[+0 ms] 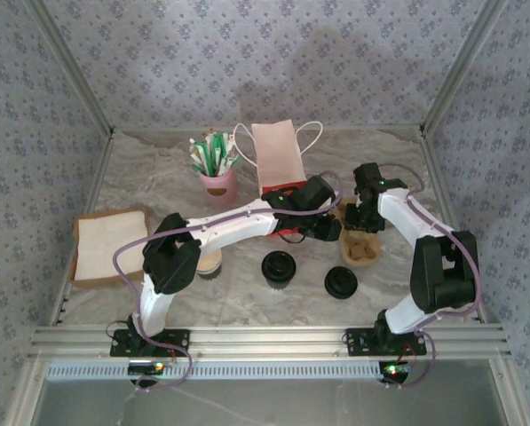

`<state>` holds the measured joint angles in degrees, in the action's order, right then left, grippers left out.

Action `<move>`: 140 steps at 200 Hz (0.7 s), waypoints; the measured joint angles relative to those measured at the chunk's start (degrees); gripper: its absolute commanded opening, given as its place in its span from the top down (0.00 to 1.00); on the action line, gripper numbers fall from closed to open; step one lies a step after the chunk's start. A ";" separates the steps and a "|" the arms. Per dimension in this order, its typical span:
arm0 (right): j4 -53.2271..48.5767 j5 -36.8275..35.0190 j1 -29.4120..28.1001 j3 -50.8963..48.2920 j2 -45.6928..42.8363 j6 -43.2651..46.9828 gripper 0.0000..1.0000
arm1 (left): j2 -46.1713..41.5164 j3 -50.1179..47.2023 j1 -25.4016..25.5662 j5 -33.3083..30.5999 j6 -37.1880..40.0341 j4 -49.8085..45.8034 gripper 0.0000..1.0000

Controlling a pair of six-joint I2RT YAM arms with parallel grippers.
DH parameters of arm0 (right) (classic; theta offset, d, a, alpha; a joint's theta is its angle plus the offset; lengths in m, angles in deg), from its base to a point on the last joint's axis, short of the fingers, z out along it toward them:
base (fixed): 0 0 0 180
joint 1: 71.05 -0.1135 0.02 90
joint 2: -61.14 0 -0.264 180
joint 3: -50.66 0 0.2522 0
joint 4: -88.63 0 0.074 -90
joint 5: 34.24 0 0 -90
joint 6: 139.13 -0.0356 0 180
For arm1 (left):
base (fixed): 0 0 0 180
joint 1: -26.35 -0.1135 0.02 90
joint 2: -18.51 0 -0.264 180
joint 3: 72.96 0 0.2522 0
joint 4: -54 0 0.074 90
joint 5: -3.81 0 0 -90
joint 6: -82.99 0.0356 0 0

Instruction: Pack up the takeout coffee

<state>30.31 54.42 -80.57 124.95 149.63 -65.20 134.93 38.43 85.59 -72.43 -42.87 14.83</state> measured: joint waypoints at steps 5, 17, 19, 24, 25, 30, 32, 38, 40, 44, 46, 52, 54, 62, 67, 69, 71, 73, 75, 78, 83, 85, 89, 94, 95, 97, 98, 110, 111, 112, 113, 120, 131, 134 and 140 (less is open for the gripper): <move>-0.22 0.00 0.02 -0.09 -0.20 -0.07 0.62 | 0.00 0.00 0.00 0.00 0.00 0.13 0.74; -0.26 0.02 0.13 -0.39 -0.66 -0.20 0.62 | 0.02 0.00 0.00 0.04 -0.02 0.48 0.74; -0.26 0.02 0.15 -0.42 -0.72 -0.24 0.63 | 0.02 0.00 0.00 0.04 -0.04 0.55 0.73; -0.24 0.04 0.28 -0.55 -0.92 -0.39 0.63 | 0.07 0.00 0.00 0.13 -0.15 0.68 0.74; -0.24 0.07 0.31 -0.57 -0.94 -0.39 0.63 | 0.07 0.00 0.00 0.15 -0.15 0.70 0.74; -0.24 0.17 0.44 -0.66 -1.07 -0.42 0.64 | 0.11 0.07 0.00 0.22 -0.17 0.81 0.73; -0.24 0.22 0.52 -0.68 -1.11 -0.46 0.64 | 0.15 0.11 0.00 0.24 -0.17 0.85 0.73; -0.24 0.28 0.70 -0.72 -1.20 -0.57 0.64 | 0.28 0.22 0.00 0.28 -0.20 0.98 0.73; -0.24 0.28 0.79 -0.72 -1.22 -0.61 0.64 | 0.33 0.24 0.00 0.35 -0.20 1.05 0.73; -0.22 0.33 0.96 -0.76 -1.29 -0.61 0.64 | 0.46 0.31 0.00 0.44 -0.22 1.25 0.73; -0.20 0.42 1.03 -0.76 -1.33 -0.63 0.65 | 0.52 0.35 0.00 0.44 -0.20 1.29 0.73; -0.20 0.55 1.31 -0.83 -1.44 -0.63 0.65 | 0.83 0.55 0.00 0.48 -0.26 1.46 0.73; -0.20 0.68 1.38 -0.85 -1.51 -0.66 0.65 | 0.90 0.59 0.00 0.50 -0.28 1.53 0.73; -0.11 0.81 1.75 -1.05 -1.79 -0.79 0.66 | 1.31 0.70 0.00 0.68 -0.44 1.75 0.73; -0.09 0.92 1.99 -1.16 -1.97 -0.83 0.66 | 1.57 0.79 0.00 0.79 -0.48 1.86 0.73; -0.11 0.96 2.10 -1.20 -2.08 -0.83 0.66 | 1.75 0.81 0.00 0.87 -0.61 1.88 0.73; -0.11 1.03 2.16 -1.25 -2.14 -0.85 0.66 | 1.84 0.83 0.00 0.90 -0.63 1.95 0.73; -0.09 1.11 2.29 -1.27 -2.23 -0.90 0.66 | 1.92 0.85 0.00 0.92 -0.61 2.01 0.73; -0.09 1.16 2.38 -1.33 -2.29 -0.96 0.66 | 2.03 0.85 0.00 0.96 -0.66 2.10 0.73; -0.09 1.22 2.54 -1.38 -2.45 -0.98 0.66 | 2.21 0.85 0.00 1.07 -0.68 2.14 0.73; -0.09 1.38 2.75 -1.44 -2.62 -1.03 0.66 | 2.45 0.85 0.00 1.16 -0.81 2.16 0.73; -0.09 1.40 2.84 -1.46 -2.67 -1.03 0.67 | 2.54 0.85 0.00 1.22 -0.81 2.16 0.73; -0.09 1.62 3.04 -1.49 -2.80 -1.03 0.67 | 2.69 0.85 0.00 1.31 -0.83 2.21 0.73; -0.07 1.84 3.26 -1.49 -2.91 -1.03 0.66 | 2.93 0.85 0.00 1.44 -0.85 2.25 0.73; -0.04 1.86 3.28 -1.49 -2.91 -1.03 0.67 | 2.95 0.85 0.00 1.46 -0.85 2.25 0.73; -0.02 1.97 3.37 -1.49 -2.97 -1.05 0.67 | 3.02 0.85 0.00 1.49 -0.85 2.29 0.73; 0.00 1.99 3.39 -1.49 -2.99 -1.03 0.67 | 3.04 0.85 0.00 1.51 -0.85 2.29 0.73; 0.07 2.38 3.74 -1.49 -3.13 -1.03 0.67 | 3.41 0.85 0.00 1.73 -1.07 2.45 0.73; 0.04 2.40 3.78 -1.49 -3.13 -1.03 0.67 | 3.43 0.85 0.00 1.75 -1.07 2.45 0.73; 0.04 2.43 3.80 -1.49 -3.13 -1.03 0.67 | 3.50 0.85 0.00 1.75 -1.05 2.49 0.73; 0.07 2.45 3.82 -1.49 -3.15 -1.03 0.67 | 3.52 0.85 0.00 1.75 -1.05 2.49 0.73; 0.07 2.64 3.93 -1.49 -3.21 -1.03 0.67 | 3.67 0.85 0.00 1.88 -1.22 2.64 0.73; 0.09 2.84 4.04 -1.49 -3.26 -1.03 0.67 | 3.82 0.85 0.00 1.97 -1.27 2.75 0.73; 0.11 2.91 4.04 -1.49 -3.28 -1.03 0.66 | 3.82 0.85 0.00 2.03 -1.27 2.75 0.73; 0.15 3.08 4.07 -1.49 -3.28 -1.03 0.67 | 3.82 0.85 0.00 2.14 -1.27 2.78 0.73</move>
<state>30.47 57.50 -76.50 123.46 146.35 -66.23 138.76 39.28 85.59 -70.29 -44.14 17.61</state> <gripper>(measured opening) 0.337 0.266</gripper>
